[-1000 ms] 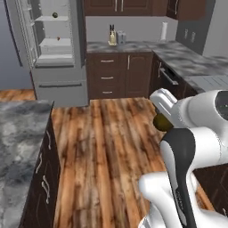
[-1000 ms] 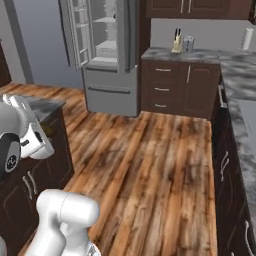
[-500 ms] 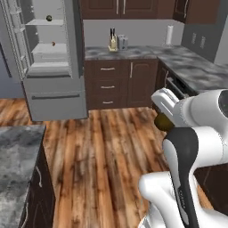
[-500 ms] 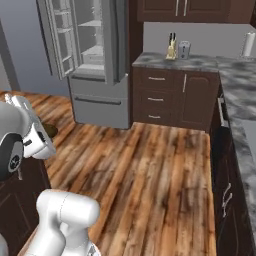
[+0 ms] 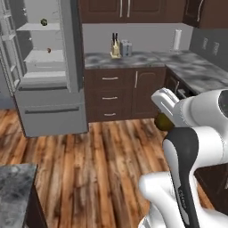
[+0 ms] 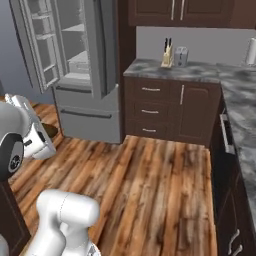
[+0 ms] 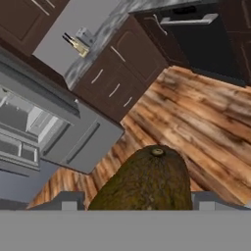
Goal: Transport the chicken drumstick and avocado to the fridge. Place the chicken drumstick on the rack containing meat and place the avocado on the rack containing the vegetable, ensuring meats and vegetables are on different racks.
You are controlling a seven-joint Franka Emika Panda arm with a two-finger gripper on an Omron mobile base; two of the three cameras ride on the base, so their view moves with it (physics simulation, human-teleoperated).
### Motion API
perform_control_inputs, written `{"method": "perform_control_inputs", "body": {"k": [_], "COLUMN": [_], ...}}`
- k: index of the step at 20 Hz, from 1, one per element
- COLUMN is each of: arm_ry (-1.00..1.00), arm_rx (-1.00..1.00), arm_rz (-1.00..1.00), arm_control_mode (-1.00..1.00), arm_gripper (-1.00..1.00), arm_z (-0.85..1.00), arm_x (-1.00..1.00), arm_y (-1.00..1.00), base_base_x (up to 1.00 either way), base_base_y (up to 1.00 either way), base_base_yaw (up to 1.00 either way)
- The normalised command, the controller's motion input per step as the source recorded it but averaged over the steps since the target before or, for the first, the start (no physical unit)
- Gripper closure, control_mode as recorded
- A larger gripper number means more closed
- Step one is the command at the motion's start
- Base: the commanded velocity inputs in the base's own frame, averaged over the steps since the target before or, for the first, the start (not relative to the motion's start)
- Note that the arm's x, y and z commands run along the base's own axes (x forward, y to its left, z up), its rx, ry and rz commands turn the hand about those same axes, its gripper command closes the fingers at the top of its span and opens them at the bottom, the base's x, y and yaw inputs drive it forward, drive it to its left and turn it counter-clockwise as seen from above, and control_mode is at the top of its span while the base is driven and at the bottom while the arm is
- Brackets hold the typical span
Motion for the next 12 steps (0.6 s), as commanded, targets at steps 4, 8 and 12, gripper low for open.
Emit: {"method": "perform_control_inputs", "body": {"k": [4,8,12], "arm_ry": [0.0,0.0,0.0], "arm_rx": [0.0,0.0,0.0], "arm_rz": [0.0,0.0,0.0], "arm_control_mode": [1.0,1.0,1.0], "arm_gripper": [1.0,1.0,1.0], "arm_z": [0.0,0.0,0.0], "arm_x": [0.0,0.0,0.0], "arm_y": [0.0,0.0,0.0], "base_base_x": [1.0,1.0,1.0], "base_base_y": [0.54,0.57,0.3], "base_base_yaw": [-0.06,-0.04,0.0]}}
